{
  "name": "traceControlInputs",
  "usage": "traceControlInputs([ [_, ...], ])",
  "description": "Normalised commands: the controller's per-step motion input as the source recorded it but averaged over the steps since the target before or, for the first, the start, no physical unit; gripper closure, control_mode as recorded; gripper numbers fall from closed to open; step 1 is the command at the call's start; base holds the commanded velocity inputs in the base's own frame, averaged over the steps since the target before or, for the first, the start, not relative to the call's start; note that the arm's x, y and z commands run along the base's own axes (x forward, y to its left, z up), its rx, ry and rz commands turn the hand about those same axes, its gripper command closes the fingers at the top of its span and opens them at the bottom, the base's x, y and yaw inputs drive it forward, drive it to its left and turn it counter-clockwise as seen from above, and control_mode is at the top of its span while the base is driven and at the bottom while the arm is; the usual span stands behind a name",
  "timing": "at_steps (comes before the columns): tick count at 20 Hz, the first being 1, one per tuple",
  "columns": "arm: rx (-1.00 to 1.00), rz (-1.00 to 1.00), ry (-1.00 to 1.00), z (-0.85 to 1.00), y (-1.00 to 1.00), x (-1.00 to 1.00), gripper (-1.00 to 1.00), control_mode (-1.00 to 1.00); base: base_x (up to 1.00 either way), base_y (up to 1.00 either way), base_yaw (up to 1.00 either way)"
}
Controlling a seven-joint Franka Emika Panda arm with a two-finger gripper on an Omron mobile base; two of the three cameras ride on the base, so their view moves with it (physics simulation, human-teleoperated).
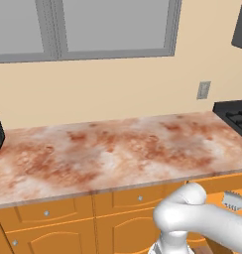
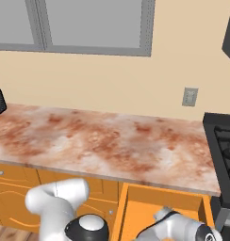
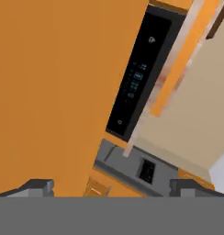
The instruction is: Take the tongs from the drawer on the right and place them on the dining counter next to the tray containing the kebab skewer.
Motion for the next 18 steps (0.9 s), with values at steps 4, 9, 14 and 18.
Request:
traceControlInputs([
  [4, -0.08, -0.27, -0.27, 1.00, 0.20, -0.21, -1.00, -1.00, 0.00, 0.00, 0.00],
  [9, -0.23, -0.13, -0.40, 1.00, 0.64, 0.04, -1.00, -1.00, 0.00, 0.00, 0.00],
  [14, -0.34, -0.05, -0.47, 1.00, 0.98, 0.30, -1.00, -1.00, 0.00, 0.00, 0.00],
  [18, -0.47, -0.01, -0.49, 1.00, 1.00, 0.20, -1.00, -1.00, 0.00, 0.00, 0.00],
])
